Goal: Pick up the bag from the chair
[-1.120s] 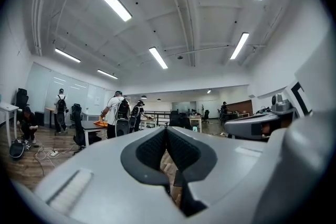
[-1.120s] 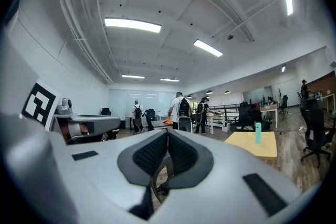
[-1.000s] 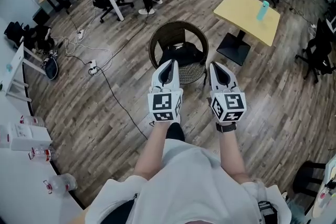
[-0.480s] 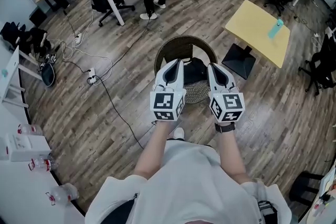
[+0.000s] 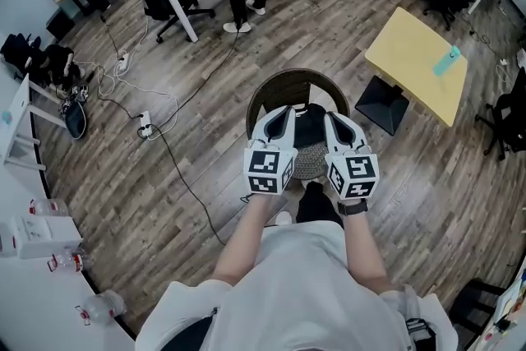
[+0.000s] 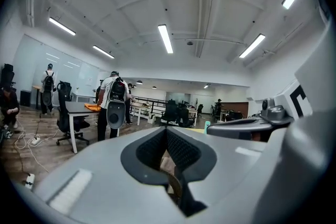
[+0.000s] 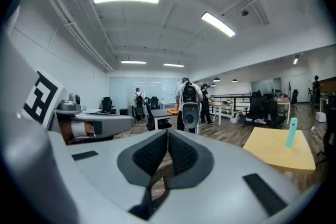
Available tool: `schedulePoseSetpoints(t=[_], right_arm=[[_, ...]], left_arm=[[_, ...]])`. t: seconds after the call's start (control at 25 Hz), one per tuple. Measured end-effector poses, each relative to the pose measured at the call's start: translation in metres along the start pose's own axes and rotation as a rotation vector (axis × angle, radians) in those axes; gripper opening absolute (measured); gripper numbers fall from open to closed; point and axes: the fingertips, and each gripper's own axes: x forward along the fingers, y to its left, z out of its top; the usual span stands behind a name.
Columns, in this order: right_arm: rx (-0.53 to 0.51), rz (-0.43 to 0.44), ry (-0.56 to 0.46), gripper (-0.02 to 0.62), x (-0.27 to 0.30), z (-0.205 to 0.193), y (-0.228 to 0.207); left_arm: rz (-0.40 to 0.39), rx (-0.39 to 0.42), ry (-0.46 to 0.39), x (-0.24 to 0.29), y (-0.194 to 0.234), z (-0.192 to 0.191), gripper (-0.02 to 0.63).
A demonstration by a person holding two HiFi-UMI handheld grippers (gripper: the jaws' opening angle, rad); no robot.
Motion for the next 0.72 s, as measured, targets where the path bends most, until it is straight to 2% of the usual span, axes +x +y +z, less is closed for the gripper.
schedulePoseSetpoints(t=[0.16, 0.4, 0.72], right_arm=[[0.004, 0.024, 0.047, 0.011, 0.04, -0.015, -0.028], [0.025, 0.103, 0.186, 0.011, 0.105, -0.054, -0.056], [0.04, 0.174, 0.394, 0.012, 0.157, -0.125, -0.086]], left_arm=[[0.033, -0.018, 0.034, 0.036, 0.019, -0.013, 0.011], [0.055, -0.054, 0.087, 0.084, 0.052, -0.038, 0.011], [0.102, -0.096, 0.294, 0.13, 0.095, -0.123, 0.012]])
